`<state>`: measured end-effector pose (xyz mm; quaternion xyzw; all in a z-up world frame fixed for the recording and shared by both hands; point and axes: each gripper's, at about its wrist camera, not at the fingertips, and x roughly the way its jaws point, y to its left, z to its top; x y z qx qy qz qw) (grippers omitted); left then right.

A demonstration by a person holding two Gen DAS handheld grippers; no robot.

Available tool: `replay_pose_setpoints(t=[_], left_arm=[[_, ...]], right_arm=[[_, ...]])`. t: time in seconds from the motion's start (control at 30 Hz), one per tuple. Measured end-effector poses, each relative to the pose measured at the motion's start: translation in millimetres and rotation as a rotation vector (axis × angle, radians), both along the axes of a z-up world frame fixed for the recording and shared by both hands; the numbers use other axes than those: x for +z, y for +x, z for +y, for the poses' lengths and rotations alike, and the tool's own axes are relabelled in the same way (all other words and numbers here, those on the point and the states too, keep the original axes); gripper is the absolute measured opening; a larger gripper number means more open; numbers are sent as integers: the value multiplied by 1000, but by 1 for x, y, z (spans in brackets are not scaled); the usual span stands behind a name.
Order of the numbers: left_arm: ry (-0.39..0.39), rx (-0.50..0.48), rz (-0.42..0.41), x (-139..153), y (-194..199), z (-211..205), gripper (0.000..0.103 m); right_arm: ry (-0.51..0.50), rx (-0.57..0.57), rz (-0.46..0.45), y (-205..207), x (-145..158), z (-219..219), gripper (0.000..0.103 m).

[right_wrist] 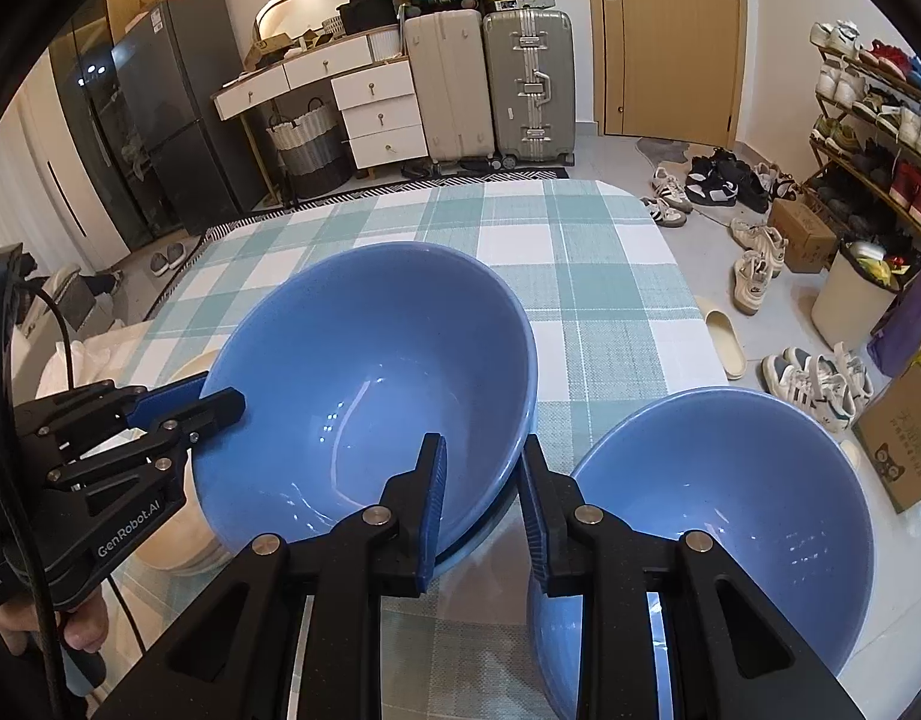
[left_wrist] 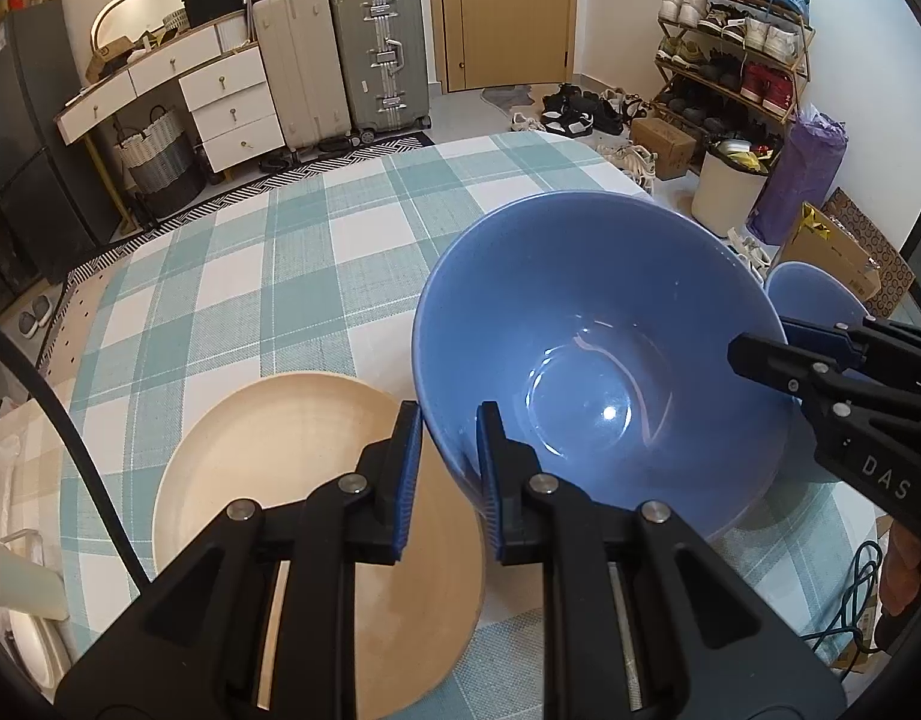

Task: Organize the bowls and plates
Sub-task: 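Lift and carry the held blue bowls with both tools toward the other bowls, then lower the held bowls onto the table and open both tools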

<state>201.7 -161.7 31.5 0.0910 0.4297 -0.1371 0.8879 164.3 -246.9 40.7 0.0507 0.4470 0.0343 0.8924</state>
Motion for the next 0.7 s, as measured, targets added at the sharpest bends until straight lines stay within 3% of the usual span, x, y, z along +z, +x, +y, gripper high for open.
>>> replay_pose_setpoints(t=[0.53, 0.7], left_arm=[[22, -8, 1, -17, -1, 1, 18], [13, -9, 4, -17, -1, 2, 20]], right_arm=[[-174, 32, -16, -2, -12, 15, 28], [-181, 29, -15, -1, -15, 14, 28]])
